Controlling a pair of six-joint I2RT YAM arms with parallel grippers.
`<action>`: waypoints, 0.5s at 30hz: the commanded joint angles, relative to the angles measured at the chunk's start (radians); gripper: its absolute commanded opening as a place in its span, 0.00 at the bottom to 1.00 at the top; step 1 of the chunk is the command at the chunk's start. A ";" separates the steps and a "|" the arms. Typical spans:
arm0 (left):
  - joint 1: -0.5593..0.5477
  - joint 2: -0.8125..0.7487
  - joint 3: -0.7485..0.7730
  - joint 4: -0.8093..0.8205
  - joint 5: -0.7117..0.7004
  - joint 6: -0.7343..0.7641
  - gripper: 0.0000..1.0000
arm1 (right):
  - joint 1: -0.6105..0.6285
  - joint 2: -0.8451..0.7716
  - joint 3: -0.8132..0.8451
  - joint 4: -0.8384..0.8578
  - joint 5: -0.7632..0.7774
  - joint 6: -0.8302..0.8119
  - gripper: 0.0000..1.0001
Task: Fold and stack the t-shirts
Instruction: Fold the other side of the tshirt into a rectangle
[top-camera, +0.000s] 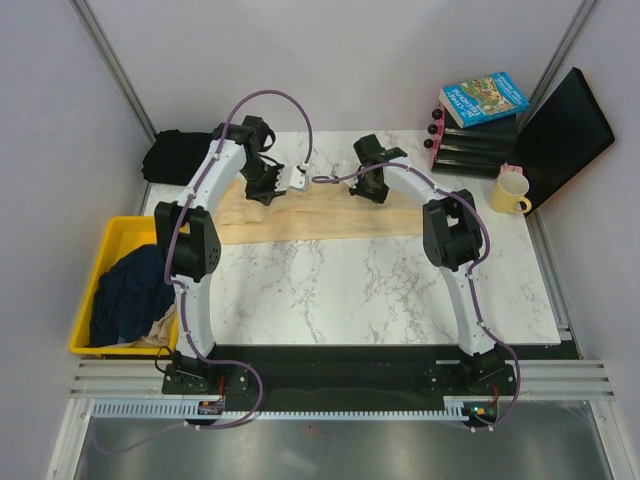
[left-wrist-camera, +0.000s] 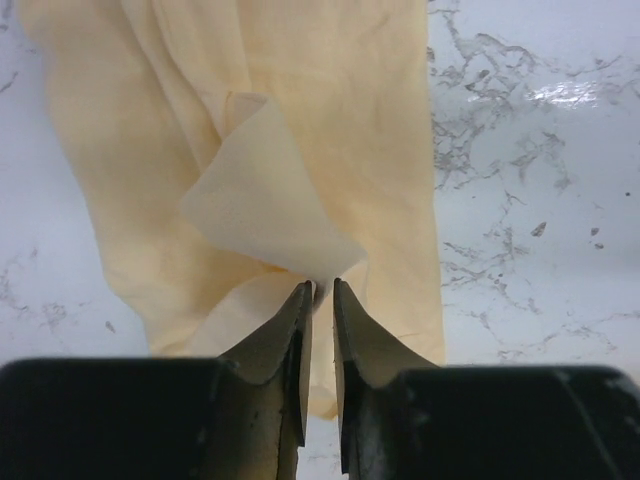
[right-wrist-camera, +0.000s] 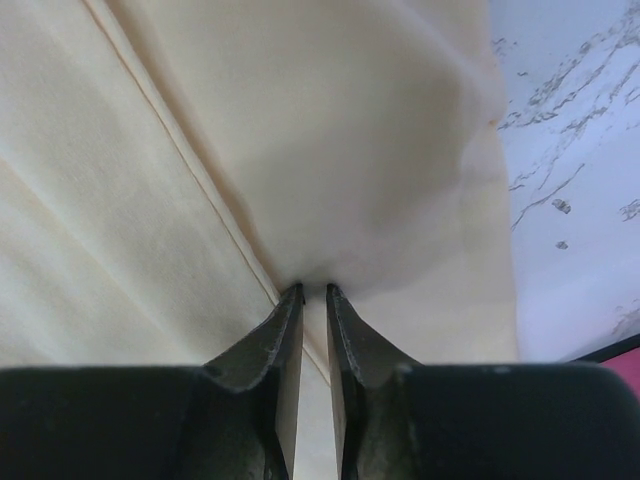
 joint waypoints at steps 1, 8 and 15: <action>-0.021 -0.018 -0.040 -0.224 0.000 0.057 0.21 | 0.012 0.041 -0.034 -0.021 -0.049 0.001 0.25; -0.026 -0.022 0.002 -0.224 -0.008 0.065 0.39 | 0.012 0.041 -0.028 -0.019 -0.044 0.001 0.37; 0.012 0.116 0.161 -0.045 -0.246 -0.112 0.41 | 0.013 0.052 -0.005 -0.021 -0.048 0.013 0.38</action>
